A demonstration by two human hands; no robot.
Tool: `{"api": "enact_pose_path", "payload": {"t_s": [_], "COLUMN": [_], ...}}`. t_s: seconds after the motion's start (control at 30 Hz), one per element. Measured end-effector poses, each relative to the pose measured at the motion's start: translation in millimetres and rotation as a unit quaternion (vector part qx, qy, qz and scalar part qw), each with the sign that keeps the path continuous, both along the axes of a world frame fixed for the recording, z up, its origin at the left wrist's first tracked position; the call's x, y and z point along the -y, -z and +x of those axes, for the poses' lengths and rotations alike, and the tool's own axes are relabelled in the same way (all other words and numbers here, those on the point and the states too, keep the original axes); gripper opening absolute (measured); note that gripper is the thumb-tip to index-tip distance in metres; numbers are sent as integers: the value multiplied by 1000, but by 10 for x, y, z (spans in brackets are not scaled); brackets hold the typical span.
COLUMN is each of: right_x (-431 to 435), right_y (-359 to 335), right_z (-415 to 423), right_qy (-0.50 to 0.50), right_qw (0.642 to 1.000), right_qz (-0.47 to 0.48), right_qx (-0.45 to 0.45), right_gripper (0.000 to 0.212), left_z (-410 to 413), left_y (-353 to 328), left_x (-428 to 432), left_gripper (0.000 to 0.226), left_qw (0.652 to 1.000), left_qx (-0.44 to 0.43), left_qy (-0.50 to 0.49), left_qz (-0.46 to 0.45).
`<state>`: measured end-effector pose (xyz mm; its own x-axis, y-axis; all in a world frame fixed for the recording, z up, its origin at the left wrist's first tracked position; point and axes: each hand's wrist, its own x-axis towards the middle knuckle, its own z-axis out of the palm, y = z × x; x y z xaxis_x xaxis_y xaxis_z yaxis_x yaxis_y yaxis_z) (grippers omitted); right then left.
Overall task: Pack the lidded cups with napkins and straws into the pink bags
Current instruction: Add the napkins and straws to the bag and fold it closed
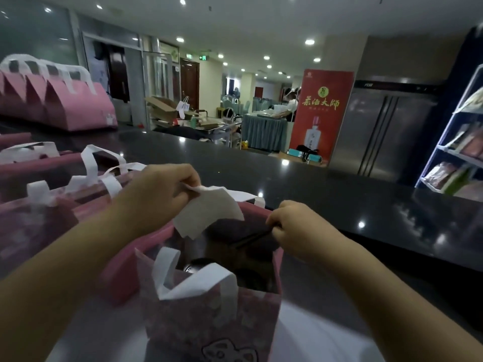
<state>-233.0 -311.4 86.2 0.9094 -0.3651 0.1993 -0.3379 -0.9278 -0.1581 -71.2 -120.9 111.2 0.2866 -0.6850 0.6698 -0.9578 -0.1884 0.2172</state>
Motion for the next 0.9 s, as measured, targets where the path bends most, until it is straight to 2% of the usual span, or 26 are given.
{"api": "enact_pose_path", "payload": {"t_s": [0.1,0.2,0.27,0.33,0.43,0.5,0.6,0.67,0.77,0.8,0.9], "right_x": [-42,-59,-56,-99,-179,-211,-195,-183,-150,-153,-169], "right_y": [29,30,21,28,105,159,192,182,168,174,228], "right_z": [253,350,349,343,390,426,456,487,587,638,769], "right_qy": [28,53,51,33,2,6,35,44,57,60,86], "right_qw": [993,987,992,996,989,984,985,989,998,998,990], "right_qz": [-38,-47,-16,59,148,160,125,102,15,-26,-94], "right_qx": [-105,-144,-111,-59,28,80,112,100,34,6,-65], "right_gripper": [19,40,49,49,28,8,13,22,10,12,17], "left_z": [240,449,561,646,704,730,782,845,955,990,1055], "left_y": [123,245,317,374,427,463,519,565,623,646,710], "left_x": [88,173,224,275,345,381,357,310,250,233,203], "left_gripper": [17,16,16,15,15,14,9,30,47,49,39], "left_qw": [998,995,992,987,975,968,971,980,986,987,985], "left_qx": [-12,-34,-52,-85,-140,-160,-146,-100,-52,-41,-21], "left_qy": [47,79,104,131,170,192,185,160,124,112,95], "left_qz": [33,45,43,32,13,15,31,56,98,110,139]}}
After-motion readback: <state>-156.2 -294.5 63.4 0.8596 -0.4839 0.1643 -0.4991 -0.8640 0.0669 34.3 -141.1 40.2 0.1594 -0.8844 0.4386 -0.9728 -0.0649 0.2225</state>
